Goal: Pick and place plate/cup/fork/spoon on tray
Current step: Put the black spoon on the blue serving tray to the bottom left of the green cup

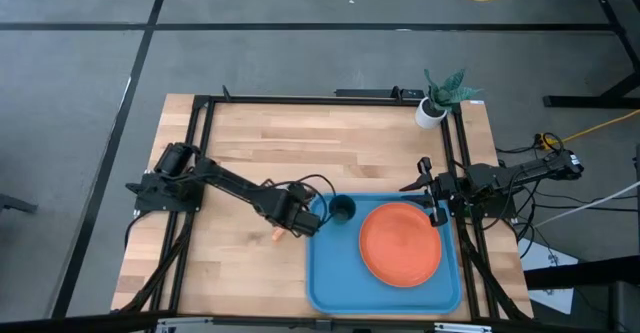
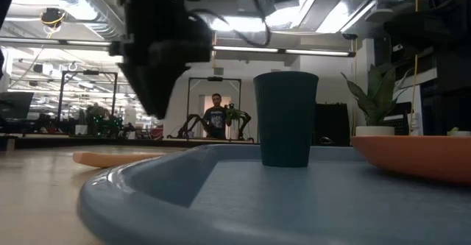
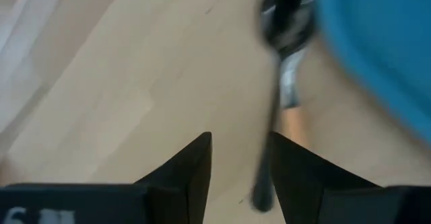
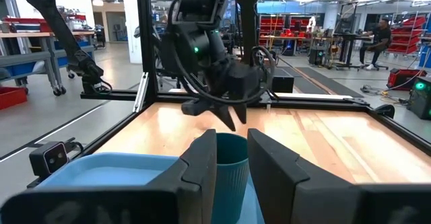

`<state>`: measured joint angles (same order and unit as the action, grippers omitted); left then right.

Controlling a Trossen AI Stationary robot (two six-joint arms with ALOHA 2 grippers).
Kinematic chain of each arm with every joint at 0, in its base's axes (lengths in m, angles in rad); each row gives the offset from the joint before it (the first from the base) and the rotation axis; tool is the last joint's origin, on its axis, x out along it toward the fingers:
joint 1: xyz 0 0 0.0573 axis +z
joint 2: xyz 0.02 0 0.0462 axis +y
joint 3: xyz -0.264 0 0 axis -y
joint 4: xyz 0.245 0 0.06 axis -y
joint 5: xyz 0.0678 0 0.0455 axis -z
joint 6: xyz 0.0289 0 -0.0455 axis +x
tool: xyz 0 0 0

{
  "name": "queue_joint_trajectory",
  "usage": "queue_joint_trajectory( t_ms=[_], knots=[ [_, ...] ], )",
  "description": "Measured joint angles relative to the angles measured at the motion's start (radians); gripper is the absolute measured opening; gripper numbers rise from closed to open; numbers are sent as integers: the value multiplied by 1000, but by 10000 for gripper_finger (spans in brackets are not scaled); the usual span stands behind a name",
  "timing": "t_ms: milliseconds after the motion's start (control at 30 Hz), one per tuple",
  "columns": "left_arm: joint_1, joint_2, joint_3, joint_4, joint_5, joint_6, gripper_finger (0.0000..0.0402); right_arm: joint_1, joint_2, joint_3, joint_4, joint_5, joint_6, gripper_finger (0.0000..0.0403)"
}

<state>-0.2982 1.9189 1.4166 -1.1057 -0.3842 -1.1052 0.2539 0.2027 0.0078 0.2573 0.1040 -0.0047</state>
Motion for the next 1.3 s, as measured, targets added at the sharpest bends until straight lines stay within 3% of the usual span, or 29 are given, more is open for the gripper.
queue_joint_trajectory(
  t_ms=[167, 267, 600, 800, 1000, 1300],
  knots=[
    [-5, 7, 0, 103, -10, 122, 137, 0, 0, 0, 0, 0, 0, 90],
    [-16, 8, -1, 109, -88, 147, 137, 0, 0, 0, 0, 0, 0, 90],
    [-37, -87, -185, 87, -123, 35, 137, 0, 0, 0, 0, 0, 0, 90],
    [-35, -209, -343, 305, -120, 63, 137, 0, 0, 0, 0, 0, 0, 90],
    [-21, -272, -502, 613, -38, 80, 137, 0, 0, 0, 0, 0, 0, 90],
    [-7, -273, -486, 658, -63, 66, 137, 0, 0, 0, 0, 0, 0, 90]
  ],
)
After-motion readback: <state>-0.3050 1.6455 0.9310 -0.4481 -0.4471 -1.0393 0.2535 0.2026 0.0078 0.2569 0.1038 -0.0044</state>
